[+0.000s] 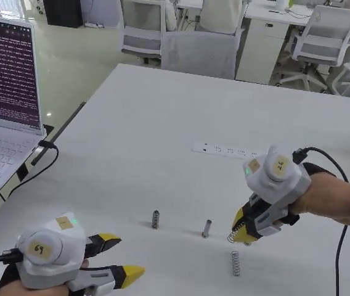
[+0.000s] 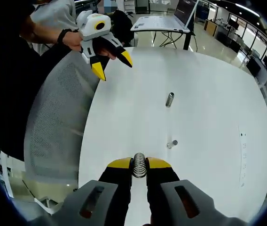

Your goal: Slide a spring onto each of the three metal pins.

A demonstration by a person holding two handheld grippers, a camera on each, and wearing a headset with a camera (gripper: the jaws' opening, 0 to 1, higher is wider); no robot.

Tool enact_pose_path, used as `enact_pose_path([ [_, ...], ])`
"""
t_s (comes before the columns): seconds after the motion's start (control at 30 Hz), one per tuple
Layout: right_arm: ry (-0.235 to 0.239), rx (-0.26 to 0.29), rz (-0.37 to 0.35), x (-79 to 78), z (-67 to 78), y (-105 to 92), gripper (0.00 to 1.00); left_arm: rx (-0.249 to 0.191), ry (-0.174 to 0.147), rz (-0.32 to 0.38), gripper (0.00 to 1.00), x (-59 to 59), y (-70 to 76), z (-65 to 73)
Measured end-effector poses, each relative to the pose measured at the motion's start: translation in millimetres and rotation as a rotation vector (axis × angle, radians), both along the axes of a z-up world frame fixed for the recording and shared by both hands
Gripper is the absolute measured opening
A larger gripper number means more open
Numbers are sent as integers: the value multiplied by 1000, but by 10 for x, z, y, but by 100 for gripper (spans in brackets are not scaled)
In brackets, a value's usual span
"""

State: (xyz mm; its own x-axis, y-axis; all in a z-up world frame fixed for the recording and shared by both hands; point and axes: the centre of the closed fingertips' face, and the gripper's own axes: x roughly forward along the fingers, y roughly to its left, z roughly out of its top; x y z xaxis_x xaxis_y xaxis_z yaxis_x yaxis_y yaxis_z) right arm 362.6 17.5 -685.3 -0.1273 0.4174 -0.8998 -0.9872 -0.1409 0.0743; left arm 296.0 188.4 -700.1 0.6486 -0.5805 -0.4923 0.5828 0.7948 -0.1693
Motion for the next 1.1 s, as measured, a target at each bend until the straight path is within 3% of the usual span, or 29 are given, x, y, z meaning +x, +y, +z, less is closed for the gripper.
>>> enact_pose_path([
  [0.63, -11, -33, -3, 274, -137, 155, 8, -11, 10, 73, 45, -87, 195, -24],
  [1.1, -27, -70, 15, 442, -294, 237, 8, -10, 27, 109, 54, -146, 306, -75],
])
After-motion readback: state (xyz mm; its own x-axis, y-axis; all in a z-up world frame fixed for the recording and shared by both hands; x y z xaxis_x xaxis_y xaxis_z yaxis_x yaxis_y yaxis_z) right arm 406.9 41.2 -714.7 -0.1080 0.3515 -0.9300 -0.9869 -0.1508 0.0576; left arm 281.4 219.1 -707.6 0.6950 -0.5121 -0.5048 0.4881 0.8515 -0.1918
